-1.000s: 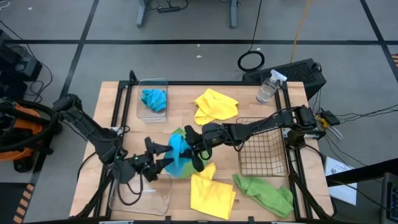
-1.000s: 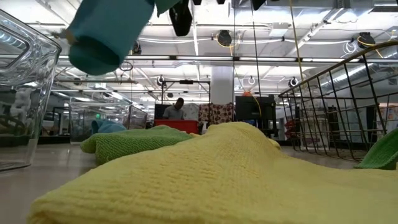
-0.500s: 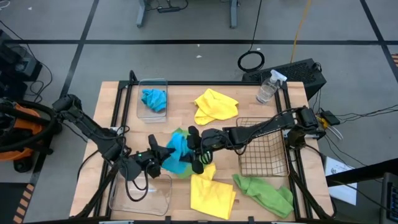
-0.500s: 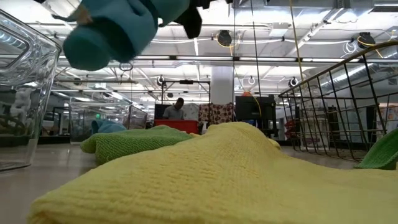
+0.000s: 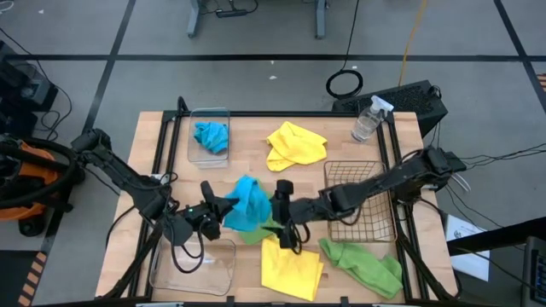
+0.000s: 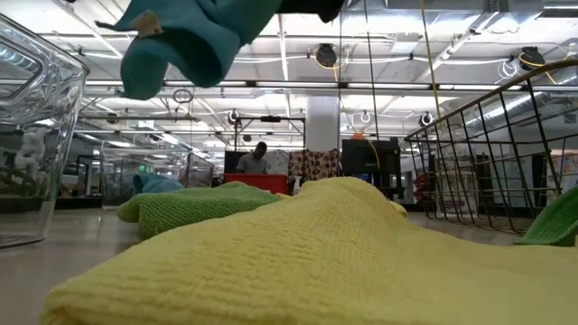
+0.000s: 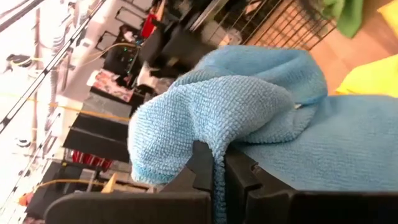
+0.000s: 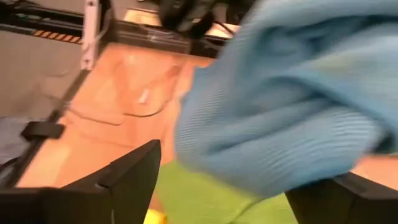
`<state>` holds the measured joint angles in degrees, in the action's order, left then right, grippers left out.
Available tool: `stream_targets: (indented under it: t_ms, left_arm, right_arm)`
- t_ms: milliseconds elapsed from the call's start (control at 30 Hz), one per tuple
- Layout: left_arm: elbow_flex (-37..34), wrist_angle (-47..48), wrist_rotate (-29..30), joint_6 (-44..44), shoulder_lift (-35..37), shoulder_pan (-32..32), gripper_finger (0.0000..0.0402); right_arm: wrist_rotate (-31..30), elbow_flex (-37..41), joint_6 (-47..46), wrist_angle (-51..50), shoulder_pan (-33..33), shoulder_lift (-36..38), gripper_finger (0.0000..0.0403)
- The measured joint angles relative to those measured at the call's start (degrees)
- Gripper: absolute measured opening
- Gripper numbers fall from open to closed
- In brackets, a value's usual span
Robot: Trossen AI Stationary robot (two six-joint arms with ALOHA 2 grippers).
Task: Sort microfiber towel by color & place in baskets
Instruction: Put the blue microfiber cloth into the top transparent bin
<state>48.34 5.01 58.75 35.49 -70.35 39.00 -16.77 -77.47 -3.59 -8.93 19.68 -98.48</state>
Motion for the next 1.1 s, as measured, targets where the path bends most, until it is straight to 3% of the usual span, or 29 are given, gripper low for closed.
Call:
stream_targets:
  t_ms: [267,400,600,933,1100]
  left_arm:
    - [0.0,0.01,2.93,-1.12,3.6,-0.09,0.001]
    - [0.0,1.58,3.06,-2.16,5.72,-0.04,0.001]
    - [0.0,5.96,8.04,-6.53,10.43,-2.19,0.0011]
    - [0.0,31.67,7.29,-28.85,22.02,-15.17,0.0011]
    - [0.0,35.09,1.63,-27.58,25.28,-25.34,0.0011]
  right_arm:
    - [-13.2,0.04,-1.78,-2.19,3.56,-0.59,0.0247]
    - [-14.69,0.02,-2.56,-1.64,4.06,-0.55,0.0206]
    - [-15.15,0.02,-3.2,-1.58,4.44,-0.57,0.0143]
    - [-19.21,0.02,-1.56,0.68,4.66,-1.18,0.008]
    - [-19.19,0.02,-1.1,0.83,4.85,-1.18,0.0066]
